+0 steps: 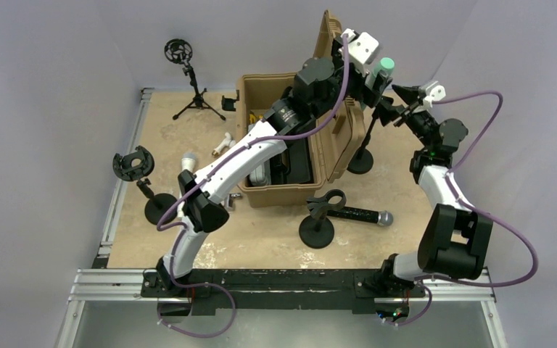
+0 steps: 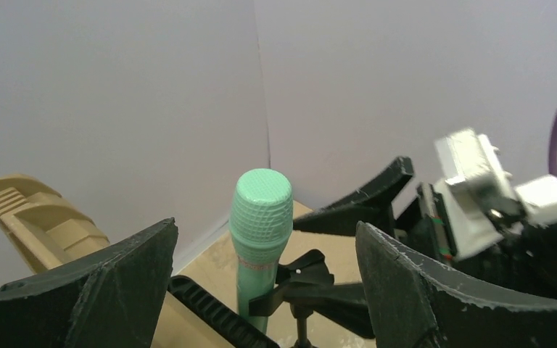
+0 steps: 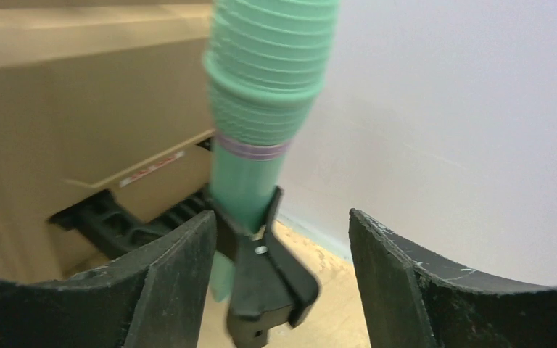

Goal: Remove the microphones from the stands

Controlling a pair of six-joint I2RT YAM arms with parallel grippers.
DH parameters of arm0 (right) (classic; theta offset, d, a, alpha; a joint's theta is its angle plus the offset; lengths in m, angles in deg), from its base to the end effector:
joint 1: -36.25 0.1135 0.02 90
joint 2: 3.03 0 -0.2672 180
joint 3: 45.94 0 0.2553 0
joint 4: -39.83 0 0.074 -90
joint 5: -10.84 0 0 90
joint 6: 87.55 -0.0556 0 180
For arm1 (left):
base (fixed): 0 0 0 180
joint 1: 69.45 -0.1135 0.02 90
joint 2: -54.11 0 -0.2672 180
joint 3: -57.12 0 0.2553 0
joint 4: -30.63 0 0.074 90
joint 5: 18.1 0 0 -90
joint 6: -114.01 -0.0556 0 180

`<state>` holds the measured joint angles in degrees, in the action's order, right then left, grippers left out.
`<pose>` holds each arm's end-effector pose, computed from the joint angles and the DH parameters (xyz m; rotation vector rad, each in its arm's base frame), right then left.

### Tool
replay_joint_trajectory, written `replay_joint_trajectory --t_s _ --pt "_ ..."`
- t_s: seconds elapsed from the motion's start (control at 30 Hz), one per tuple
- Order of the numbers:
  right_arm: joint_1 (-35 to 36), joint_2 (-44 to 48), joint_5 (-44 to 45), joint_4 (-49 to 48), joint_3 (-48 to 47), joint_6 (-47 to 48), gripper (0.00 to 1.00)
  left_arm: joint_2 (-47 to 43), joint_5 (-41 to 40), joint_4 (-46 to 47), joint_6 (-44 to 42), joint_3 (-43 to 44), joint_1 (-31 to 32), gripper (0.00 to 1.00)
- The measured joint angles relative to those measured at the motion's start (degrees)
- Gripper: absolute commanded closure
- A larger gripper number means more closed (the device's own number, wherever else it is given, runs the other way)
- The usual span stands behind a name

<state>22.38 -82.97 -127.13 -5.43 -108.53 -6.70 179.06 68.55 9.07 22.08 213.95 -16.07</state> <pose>0.3160 -0.0355 0.3525 -0.5322 1.1433 0.3814 0.3112 -0.4132 0.4905 0.6179 1.2869 -0.7046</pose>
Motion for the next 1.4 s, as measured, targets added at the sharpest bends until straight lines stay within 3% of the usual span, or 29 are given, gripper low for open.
replay_joint_trajectory --t_s 0.17,0.43,0.6,0.8,0.97,1.1,1.4 --pt "0.44 -2.29 2.82 7.37 -4.09 2.43 0.27 -5.42 0.15 -3.32 2.12 -3.96 0.07 0.07" --pt "4.13 -2.16 5.51 8.68 -4.72 2.49 0.25 -19.23 3.56 -8.33 7.89 -10.19 0.33 0.07" --pt "7.04 -2.16 11.37 8.41 -5.57 1.42 0.26 -29.99 5.99 -9.01 11.30 -20.31 0.37 0.08" --pt "9.68 -2.58 16.41 7.87 -8.37 0.20 0.39 -38.34 7.41 -9.99 13.99 -32.85 0.37 0.10" --pt "11.72 -3.91 18.25 8.74 -12.59 1.09 0.65 -42.40 7.23 -12.41 14.82 -40.28 0.37 0.09" --pt "11.96 -3.13 19.47 11.21 -12.92 1.64 0.80 -45.53 6.32 -14.25 14.84 -43.80 0.37 0.09" --pt "11.98 5.29 22.18 27.71 -13.99 3.43 0.86 -48.57 6.14 -13.88 14.91 -44.70 0.37 0.11"
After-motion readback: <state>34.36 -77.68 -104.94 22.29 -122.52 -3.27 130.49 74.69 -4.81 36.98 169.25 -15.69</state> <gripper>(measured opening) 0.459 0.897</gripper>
